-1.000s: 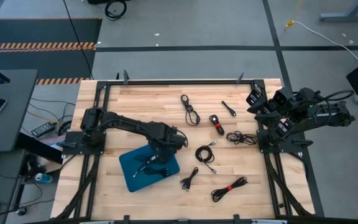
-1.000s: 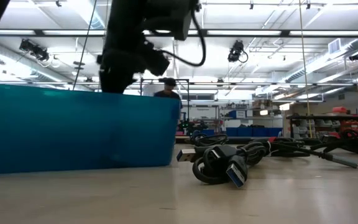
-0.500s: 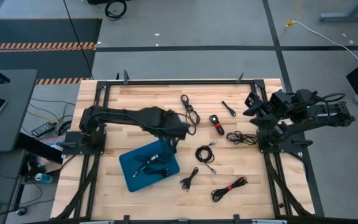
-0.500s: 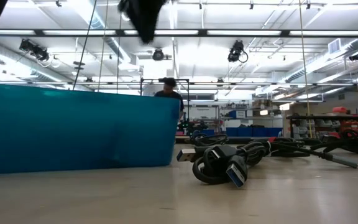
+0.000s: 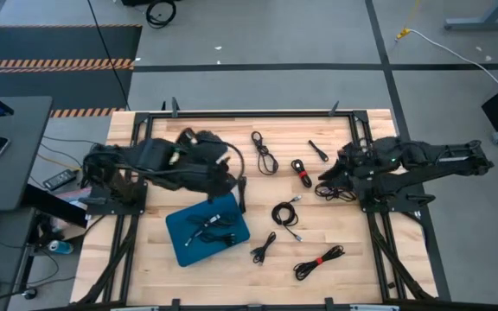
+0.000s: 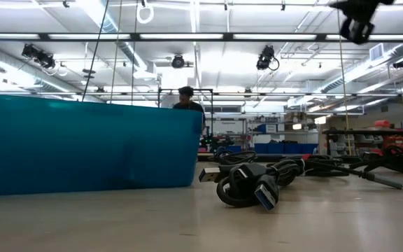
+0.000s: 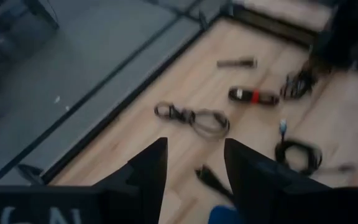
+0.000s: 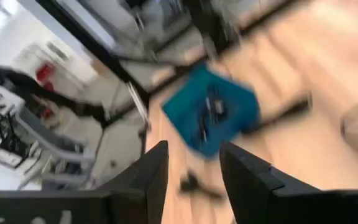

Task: Pick and place USB-C Cables
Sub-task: Put the black charger cable into the blue bin

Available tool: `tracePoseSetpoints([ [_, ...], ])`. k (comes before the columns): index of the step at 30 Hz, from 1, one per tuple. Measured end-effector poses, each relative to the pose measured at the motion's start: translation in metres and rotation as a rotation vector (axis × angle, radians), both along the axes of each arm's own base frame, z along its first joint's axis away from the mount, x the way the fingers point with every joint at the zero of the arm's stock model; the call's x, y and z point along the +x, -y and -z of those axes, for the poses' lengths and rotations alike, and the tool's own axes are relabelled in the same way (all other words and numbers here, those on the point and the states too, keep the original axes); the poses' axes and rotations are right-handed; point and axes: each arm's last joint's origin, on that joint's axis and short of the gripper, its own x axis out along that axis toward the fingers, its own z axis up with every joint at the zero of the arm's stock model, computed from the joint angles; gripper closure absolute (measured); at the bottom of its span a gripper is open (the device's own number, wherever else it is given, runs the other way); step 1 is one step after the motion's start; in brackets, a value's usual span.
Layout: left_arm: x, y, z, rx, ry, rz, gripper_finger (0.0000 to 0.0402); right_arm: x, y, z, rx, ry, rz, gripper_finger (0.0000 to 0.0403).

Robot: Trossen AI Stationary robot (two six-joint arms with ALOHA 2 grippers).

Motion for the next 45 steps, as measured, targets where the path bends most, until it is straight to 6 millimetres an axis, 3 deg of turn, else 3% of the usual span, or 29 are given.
tracePoseSetpoints([
  [5, -0.018, 0.003, -0.013, 0.042, 0.053, 0.002, 0.0235, -0.004, -0.002, 0.021, 0.095, -0.269, -0.027, 0.0261],
  [12, -0.021, 0.003, -0.015, 0.054, 0.044, 0.022, 0.0235, -0.016, 0.0, 0.054, 0.107, -0.739, 0.068, 0.0261],
  [24, -0.019, 0.004, -0.015, 0.061, 0.034, 0.029, 0.0235, 0.001, -0.001, 0.085, -0.012, -1.163, 0.099, 0.026],
  [31, -0.02, 0.004, -0.015, 0.06, 0.034, 0.031, 0.0235, 0.017, -0.002, 0.101, -0.054, -1.287, 0.079, 0.0249],
  [45, -0.019, 0.004, -0.014, 0.055, 0.036, 0.029, 0.0235, 0.037, 0.002, 0.123, -0.124, -1.375, 0.146, 0.0169],
])
